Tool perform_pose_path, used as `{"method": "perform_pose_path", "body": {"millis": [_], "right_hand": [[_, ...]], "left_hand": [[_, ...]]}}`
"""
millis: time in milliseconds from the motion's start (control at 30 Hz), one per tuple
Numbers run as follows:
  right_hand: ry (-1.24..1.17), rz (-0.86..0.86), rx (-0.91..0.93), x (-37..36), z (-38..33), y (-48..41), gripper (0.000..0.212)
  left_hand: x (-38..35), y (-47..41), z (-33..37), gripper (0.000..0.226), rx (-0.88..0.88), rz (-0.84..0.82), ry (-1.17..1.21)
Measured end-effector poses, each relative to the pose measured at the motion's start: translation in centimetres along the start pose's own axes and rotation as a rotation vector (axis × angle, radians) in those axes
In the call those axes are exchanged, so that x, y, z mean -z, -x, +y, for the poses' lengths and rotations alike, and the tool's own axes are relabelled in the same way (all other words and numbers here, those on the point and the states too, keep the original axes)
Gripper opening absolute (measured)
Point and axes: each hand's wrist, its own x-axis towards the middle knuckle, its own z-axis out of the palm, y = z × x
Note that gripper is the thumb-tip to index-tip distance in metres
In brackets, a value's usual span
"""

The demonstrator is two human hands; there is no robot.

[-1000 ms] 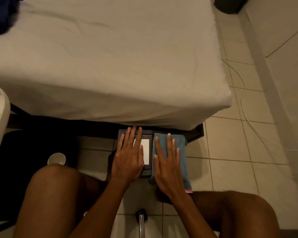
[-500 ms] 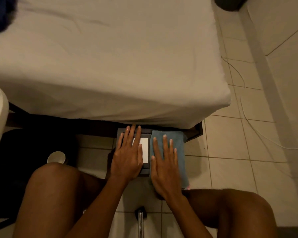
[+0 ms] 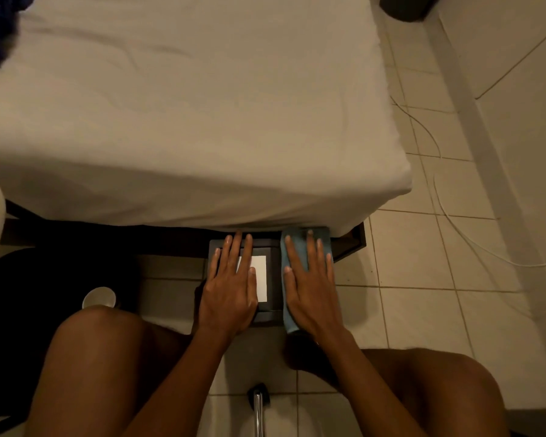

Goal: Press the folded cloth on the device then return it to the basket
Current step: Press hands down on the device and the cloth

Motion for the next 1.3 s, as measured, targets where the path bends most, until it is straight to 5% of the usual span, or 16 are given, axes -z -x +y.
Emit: {"method": "perform_pose_path", "body": {"millis": [533, 1300], "right_hand": [[-0.021, 0.013, -0.135, -0.9, -0.9, 6.2, 0.064], [0.016, 0.141, -0.071, -2.6, -5.0, 1.5, 0.057]], "left_hand": [[-0.1, -0.2, 0.0, 0.060, 0.004, 0.017, 0.007], [-0.8, -0.5, -0.5, 0.057, -0.020, 0.047, 0.031]]}}
